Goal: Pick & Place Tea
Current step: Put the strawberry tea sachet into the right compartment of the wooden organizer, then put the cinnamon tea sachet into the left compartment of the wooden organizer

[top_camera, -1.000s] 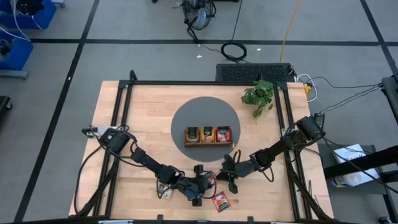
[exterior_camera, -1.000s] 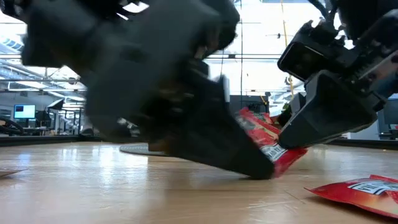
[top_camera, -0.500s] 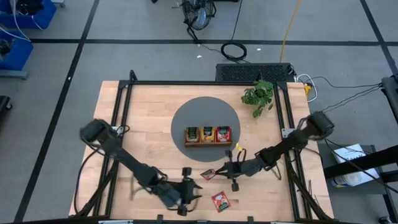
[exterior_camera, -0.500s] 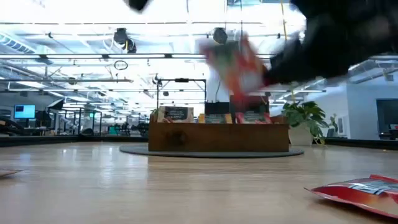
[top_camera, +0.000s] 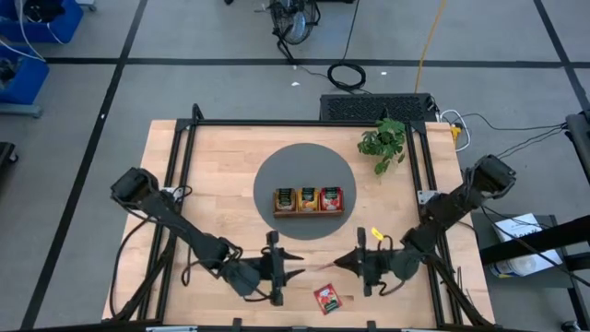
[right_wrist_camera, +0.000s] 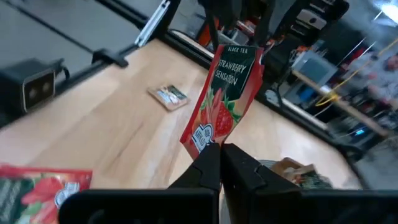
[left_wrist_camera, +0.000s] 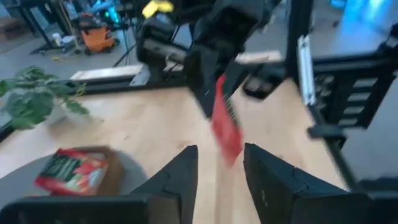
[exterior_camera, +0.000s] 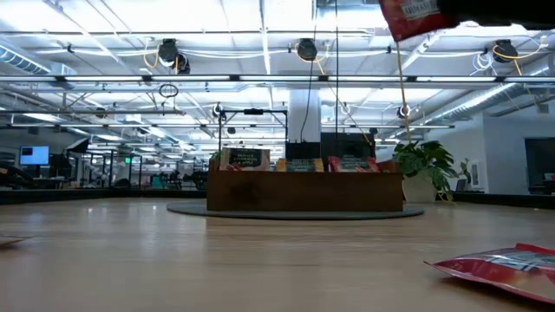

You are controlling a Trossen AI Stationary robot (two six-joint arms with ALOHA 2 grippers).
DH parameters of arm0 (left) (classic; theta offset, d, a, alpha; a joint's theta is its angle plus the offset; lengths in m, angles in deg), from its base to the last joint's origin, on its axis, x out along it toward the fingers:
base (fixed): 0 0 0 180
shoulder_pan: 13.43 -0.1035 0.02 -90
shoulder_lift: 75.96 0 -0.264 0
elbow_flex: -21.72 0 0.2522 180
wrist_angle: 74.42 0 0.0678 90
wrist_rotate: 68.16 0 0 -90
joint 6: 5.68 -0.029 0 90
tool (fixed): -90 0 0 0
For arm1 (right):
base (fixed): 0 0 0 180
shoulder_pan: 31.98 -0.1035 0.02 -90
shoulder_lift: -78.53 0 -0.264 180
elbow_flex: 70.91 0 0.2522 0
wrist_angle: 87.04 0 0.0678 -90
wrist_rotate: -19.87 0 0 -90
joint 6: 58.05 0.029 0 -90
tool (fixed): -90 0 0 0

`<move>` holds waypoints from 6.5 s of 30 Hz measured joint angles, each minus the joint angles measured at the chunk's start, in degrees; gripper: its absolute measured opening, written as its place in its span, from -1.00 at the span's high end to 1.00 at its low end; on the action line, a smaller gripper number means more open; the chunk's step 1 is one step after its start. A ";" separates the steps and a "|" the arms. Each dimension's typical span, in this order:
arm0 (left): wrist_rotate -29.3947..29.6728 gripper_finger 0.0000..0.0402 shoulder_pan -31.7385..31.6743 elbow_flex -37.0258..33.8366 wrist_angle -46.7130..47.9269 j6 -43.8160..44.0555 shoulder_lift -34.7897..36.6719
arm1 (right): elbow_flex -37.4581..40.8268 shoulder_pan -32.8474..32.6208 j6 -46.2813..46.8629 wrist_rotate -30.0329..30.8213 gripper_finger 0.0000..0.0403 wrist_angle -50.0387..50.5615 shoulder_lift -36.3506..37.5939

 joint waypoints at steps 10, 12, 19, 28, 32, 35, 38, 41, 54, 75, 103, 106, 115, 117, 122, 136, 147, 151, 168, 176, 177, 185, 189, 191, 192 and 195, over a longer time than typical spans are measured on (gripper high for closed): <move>-2.29 -0.01 -3.33 0.07 -5.26 1.37 -4.24 | 0.02 1.15 -2.41 0.95 1.00 -0.30 -0.27; -5.33 -0.04 -4.20 0.07 -5.12 2.86 -4.27 | 0.02 1.86 -1.85 0.91 1.00 0.46 -0.27; -9.61 -0.05 -6.30 0.09 -4.31 4.62 -4.28 | 0.02 3.46 -0.90 -1.06 1.00 1.63 -0.27; -9.28 0.19 -8.40 0.11 -1.48 7.59 -4.28 | 0.09 4.59 -0.67 -3.56 1.00 1.64 -0.27; -10.88 0.48 -8.45 0.11 -0.61 9.01 -4.28 | 0.09 4.56 0.60 -3.58 1.00 1.34 -0.27; -11.84 0.72 -8.25 0.13 -0.59 8.96 -4.28 | 0.09 4.56 1.29 -3.59 1.00 1.38 -0.27; -12.02 0.95 -7.82 0.13 -0.60 8.76 -4.28 | 0.09 4.56 3.80 -3.74 1.00 1.48 -0.27; -12.63 0.96 -7.76 0.13 0.14 8.66 -4.28 | 0.09 4.94 7.12 -3.83 1.00 1.75 -0.27; -10.65 0.98 -7.10 0.17 8.17 12.75 -4.26 | 0.17 5.22 19.06 -5.04 0.62 7.78 1.89; -11.58 0.99 -8.26 0.14 12.87 16.23 -6.77 | -5.76 18.44 26.18 -27.23 0.28 11.69 -0.16; -12.40 0.98 -8.78 0.17 11.68 15.67 -6.73 | -5.66 20.65 25.08 -32.31 0.97 10.42 -3.07; -12.40 0.93 -8.77 0.17 11.43 16.14 -6.73 | -5.66 20.58 23.87 -32.27 0.99 9.58 -3.07; -10.41 0.54 -6.89 0.17 11.41 11.62 -6.73 | -5.64 21.36 22.17 -30.59 1.00 9.33 -2.98; -10.40 0.41 -6.46 0.17 11.56 11.20 -6.73 | -5.33 21.66 21.67 -30.58 1.00 9.21 -2.71; -10.15 0.17 -5.88 0.17 12.78 12.10 -6.23 | -3.04 22.42 21.63 -30.57 1.00 6.04 -1.68; -10.63 0.00 -3.56 0.17 18.76 19.73 -6.21 | 14.44 30.36 18.73 -16.25 1.00 2.26 19.17; -9.06 0.00 -2.65 0.17 18.57 19.69 -6.21 | 23.63 37.98 23.82 -20.52 1.00 -13.43 15.65; -9.06 0.00 -2.65 0.17 18.49 19.86 -6.21 | 23.59 38.03 23.33 -21.82 1.00 -16.97 11.75; -9.06 0.00 -2.36 0.15 18.92 20.74 -6.23 | 23.58 37.99 24.72 -21.67 1.00 -22.92 -1.06; -7.04 0.00 -1.31 0.15 19.21 20.92 -6.23 | 23.58 37.73 24.43 -21.60 0.82 -24.19 -1.13; -6.16 0.00 -0.93 0.15 19.40 21.24 -6.23 | 23.58 37.72 24.04 -21.60 0.75 -24.34 -1.13; -4.47 0.00 1.40 0.13 19.76 22.40 -6.23 | 23.58 36.56 20.74 -21.59 0.16 -30.37 -0.07; -3.98 0.00 2.29 0.13 19.72 22.45 -6.26 | 22.61 31.56 15.75 -21.53 -0.02 -29.35 2.72; -3.89 0.00 2.84 0.13 19.18 22.66 -6.94 | 21.04 28.32 14.10 -21.40 -0.05 -27.89 3.56; -3.86 0.00 3.15 0.13 18.72 22.98 -7.53 | 20.11 26.53 13.53 -21.40 -0.06 -26.66 3.91; -3.57 0.00 4.16 0.09 16.87 23.03 -9.67 | 16.94 20.87 12.21 -21.30 -0.05 -21.76 3.97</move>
